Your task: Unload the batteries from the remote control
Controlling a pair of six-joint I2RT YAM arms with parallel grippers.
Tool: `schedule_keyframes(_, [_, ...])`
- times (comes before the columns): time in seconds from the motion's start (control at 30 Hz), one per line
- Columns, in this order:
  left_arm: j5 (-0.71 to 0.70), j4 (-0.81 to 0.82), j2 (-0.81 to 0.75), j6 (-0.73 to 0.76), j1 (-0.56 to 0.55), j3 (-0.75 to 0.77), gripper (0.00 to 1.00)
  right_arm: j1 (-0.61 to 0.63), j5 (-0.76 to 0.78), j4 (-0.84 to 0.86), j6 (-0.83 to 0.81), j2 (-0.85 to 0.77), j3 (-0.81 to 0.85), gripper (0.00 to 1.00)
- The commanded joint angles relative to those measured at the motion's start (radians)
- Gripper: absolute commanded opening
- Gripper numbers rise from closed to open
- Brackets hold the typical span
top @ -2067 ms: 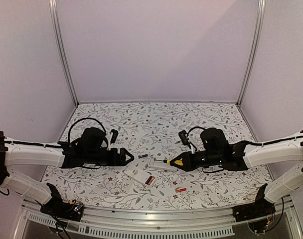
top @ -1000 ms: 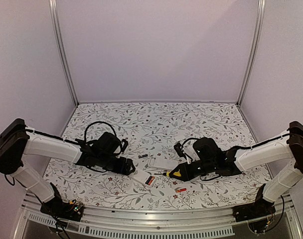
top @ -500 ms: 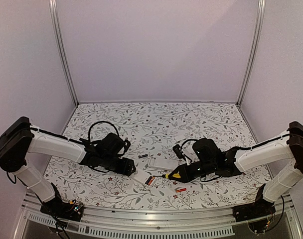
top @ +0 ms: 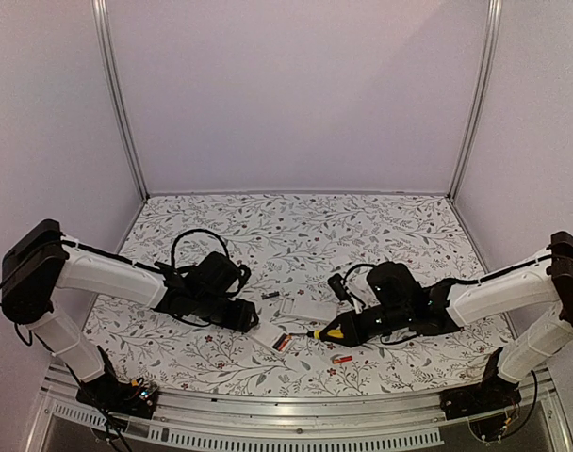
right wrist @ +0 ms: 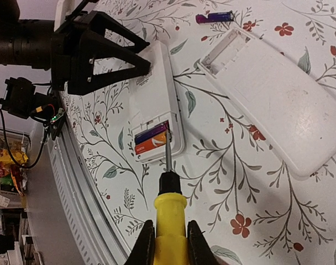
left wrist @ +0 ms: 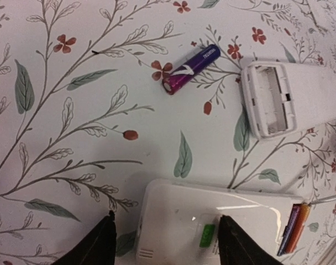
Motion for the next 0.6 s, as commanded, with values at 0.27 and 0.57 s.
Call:
schedule_keyframes(0.27, [-0.014, -0.052, 0.037, 0.002, -0.025, -0.003, 0.6, 0.013, -0.044, 0.02, 0.029, -0.041, -0.02, 0.0])
schedule_keyframes(0.57, [-0.021, -0.056, 0.041, 0.002, -0.026, -0.001, 0.59, 0.025, -0.117, 0.04, 0.023, -0.048, -0.021, 0.0])
